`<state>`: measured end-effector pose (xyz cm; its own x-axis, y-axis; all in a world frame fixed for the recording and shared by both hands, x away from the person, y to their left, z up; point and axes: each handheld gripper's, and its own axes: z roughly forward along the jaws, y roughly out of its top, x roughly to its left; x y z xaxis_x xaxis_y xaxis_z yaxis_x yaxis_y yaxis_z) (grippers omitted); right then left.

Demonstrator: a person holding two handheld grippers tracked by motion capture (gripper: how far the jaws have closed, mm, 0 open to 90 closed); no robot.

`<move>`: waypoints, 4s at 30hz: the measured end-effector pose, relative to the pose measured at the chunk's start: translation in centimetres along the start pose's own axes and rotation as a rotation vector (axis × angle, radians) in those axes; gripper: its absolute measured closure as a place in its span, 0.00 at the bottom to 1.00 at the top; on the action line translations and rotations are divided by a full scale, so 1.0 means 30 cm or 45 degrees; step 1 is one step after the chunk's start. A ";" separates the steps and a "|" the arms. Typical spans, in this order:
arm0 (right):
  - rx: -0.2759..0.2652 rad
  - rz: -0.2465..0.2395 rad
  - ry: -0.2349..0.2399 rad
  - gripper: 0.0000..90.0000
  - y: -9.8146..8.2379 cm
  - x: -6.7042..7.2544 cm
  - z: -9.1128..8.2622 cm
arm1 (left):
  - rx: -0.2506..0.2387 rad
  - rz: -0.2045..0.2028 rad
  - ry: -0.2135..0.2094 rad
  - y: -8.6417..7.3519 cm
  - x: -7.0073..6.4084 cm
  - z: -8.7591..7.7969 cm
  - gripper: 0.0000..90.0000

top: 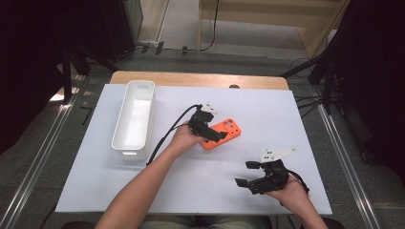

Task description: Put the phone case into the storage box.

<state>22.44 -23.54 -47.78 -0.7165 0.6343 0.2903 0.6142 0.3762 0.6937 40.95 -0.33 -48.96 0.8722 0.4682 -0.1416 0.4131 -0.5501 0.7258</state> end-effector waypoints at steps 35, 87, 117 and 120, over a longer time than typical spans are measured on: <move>0.008 0.008 -0.003 0.20 0.000 0.002 0.003 | 0.058 0.084 0.074 -0.066 -0.034 0.070 0.07; 0.004 0.033 -0.036 0.20 -0.003 -0.014 -0.003 | 0.094 0.165 0.129 -0.060 -0.048 0.067 0.18; -0.002 0.043 -0.040 0.20 -0.002 -0.019 -0.012 | 0.013 -0.088 -0.069 -0.012 -0.020 -0.040 0.18; -0.005 0.045 -0.041 0.20 -0.002 -0.018 -0.012 | -0.017 -0.122 -0.091 -0.004 -0.024 -0.052 0.17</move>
<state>22.69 -24.14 -47.74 -0.6834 0.6684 0.2935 0.6375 0.3504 0.6862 39.88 0.48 -47.90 0.8454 0.4675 -0.2585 0.4927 -0.4954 0.7154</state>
